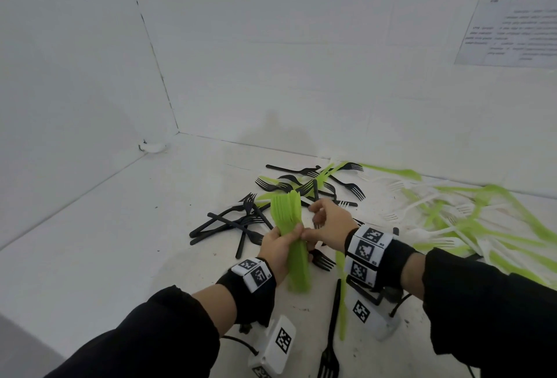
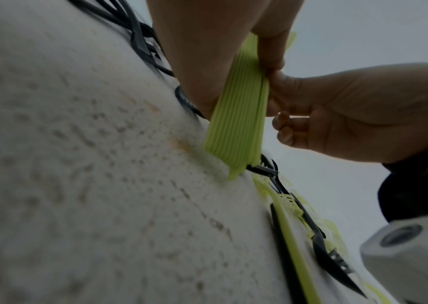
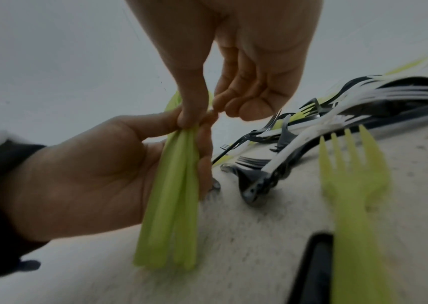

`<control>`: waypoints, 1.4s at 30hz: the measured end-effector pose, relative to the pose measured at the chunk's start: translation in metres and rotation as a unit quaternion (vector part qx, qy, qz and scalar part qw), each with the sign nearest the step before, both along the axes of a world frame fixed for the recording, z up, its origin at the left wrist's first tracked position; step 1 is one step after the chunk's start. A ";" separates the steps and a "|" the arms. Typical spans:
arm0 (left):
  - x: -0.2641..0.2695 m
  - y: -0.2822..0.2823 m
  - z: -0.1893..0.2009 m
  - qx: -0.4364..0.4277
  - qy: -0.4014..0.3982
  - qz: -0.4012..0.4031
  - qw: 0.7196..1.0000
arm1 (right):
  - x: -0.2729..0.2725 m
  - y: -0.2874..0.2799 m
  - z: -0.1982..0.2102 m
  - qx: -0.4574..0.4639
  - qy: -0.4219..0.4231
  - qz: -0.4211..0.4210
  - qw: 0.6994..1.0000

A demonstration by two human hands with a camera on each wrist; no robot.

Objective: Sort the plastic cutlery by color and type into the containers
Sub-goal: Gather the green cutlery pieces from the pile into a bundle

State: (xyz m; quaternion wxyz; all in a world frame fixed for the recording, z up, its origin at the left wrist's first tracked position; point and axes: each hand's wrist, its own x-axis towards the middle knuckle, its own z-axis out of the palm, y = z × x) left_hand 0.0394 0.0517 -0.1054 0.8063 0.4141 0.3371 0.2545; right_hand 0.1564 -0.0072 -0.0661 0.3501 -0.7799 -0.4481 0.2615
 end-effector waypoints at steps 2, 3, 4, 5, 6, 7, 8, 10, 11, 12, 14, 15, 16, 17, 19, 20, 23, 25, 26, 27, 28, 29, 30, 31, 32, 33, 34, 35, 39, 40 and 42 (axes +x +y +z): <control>0.002 -0.003 0.001 -0.007 0.003 -0.004 1.000 | 0.007 0.003 0.006 -0.012 0.006 0.057 0.998; 0.002 -0.005 0.003 -0.009 0.006 -0.007 1.000 | 0.009 0.004 0.010 -0.020 0.034 0.098 0.994; 0.003 -0.007 0.004 -0.012 0.006 -0.013 1.000 | 0.010 0.004 0.012 -0.025 0.079 0.138 0.987; 0.004 -0.010 0.005 -0.018 0.003 -0.020 1.000 | 0.013 0.005 0.012 -0.024 0.129 0.166 0.977; 0.006 -0.011 0.006 -0.025 -0.001 -0.028 0.999 | 0.014 0.005 0.011 -0.012 0.176 0.176 0.969; 0.008 -0.013 0.007 -0.031 -0.004 -0.033 0.999 | 0.016 0.004 0.009 0.001 0.209 0.172 0.963; 0.009 -0.013 0.008 -0.038 -0.006 -0.036 0.999 | 0.017 0.004 0.007 0.010 0.225 0.165 0.960; 0.010 -0.013 0.009 -0.049 -0.007 -0.038 0.998 | 0.022 0.005 0.001 0.014 0.249 0.158 0.955; 0.010 -0.012 0.009 -0.053 -0.007 -0.041 0.998 | 0.024 0.006 -0.003 0.021 0.275 0.154 0.949; 0.010 -0.012 0.008 -0.057 -0.006 -0.046 0.997 | 0.025 0.007 -0.005 0.031 0.314 0.132 0.940; 0.009 -0.012 0.008 -0.064 -0.004 -0.062 0.996 | 0.027 0.010 -0.005 0.061 0.377 0.068 0.922; 0.009 -0.012 0.008 -0.067 -0.001 -0.072 0.995 | 0.028 0.012 -0.006 0.076 0.372 0.049 0.924; 0.010 -0.012 0.008 -0.068 0.004 -0.083 0.994 | 0.029 0.013 -0.007 0.086 0.343 0.047 0.934; 0.010 -0.012 0.009 -0.068 0.011 -0.095 0.993 | 0.031 0.014 -0.009 0.091 0.300 0.054 0.948; 0.011 -0.013 0.011 -0.064 0.024 -0.112 0.991 | 0.035 0.014 -0.012 0.107 0.196 0.066 0.973; 0.012 -0.013 0.012 -0.064 0.029 -0.118 0.991 | 0.037 0.014 -0.013 0.118 0.164 0.067 0.977; 0.015 -0.011 0.013 -0.075 0.037 -0.122 0.989 | 0.036 0.014 -0.013 0.159 0.155 0.068 0.973; 0.016 -0.011 0.014 -0.081 0.038 -0.119 0.989 | 0.036 0.015 -0.015 0.174 0.141 0.066 0.972; 0.017 -0.011 0.014 -0.083 0.036 -0.121 0.988 | 0.036 0.015 -0.016 0.176 0.132 0.065 0.973; 0.018 -0.012 0.014 -0.084 0.035 -0.124 0.988 | 0.037 0.016 -0.016 0.177 0.125 0.063 0.974; 0.018 -0.013 0.015 -0.086 0.035 -0.122 0.988 | 0.038 0.016 -0.017 0.180 0.123 0.061 0.974; 0.019 -0.013 0.015 -0.091 0.037 -0.116 0.988 | 0.039 0.017 -0.018 0.184 0.123 0.059 0.973; 0.019 -0.014 0.015 -0.097 0.039 -0.111 0.988 | 0.040 0.017 -0.019 0.187 0.121 0.057 0.973; 0.019 -0.015 0.015 -0.107 0.038 -0.107 0.988 | 0.040 0.017 -0.019 0.188 0.118 0.056 0.973; 0.019 -0.016 0.016 -0.117 0.033 -0.106 0.987 | 0.040 0.017 -0.020 0.189 0.114 0.054 0.974; 0.019 -0.016 0.015 -0.120 0.029 -0.106 0.987 | 0.040 0.018 -0.020 0.191 0.110 0.052 0.974; 0.019 -0.016 0.013 -0.114 0.027 -0.108 0.987 | 0.041 0.018 -0.020 0.192 0.105 0.051 0.974; 0.019 -0.017 0.012 -0.100 0.026 -0.111 0.988 | 0.041 0.018 -0.019 0.189 0.102 0.054 0.975; 0.016 -0.016 0.012 -0.071 0.043 -0.149 0.985 | 0.037 0.017 -0.015 0.110 0.191 0.148 0.964; 0.016 -0.016 0.012 -0.070 0.056 -0.153 0.984 | 0.035 0.017 -0.015 0.084 0.223 0.159 0.958; 0.015 -0.016 0.011 -0.066 0.067 -0.151 0.984 | 0.033 0.017 -0.013 0.067 0.233 0.167 0.956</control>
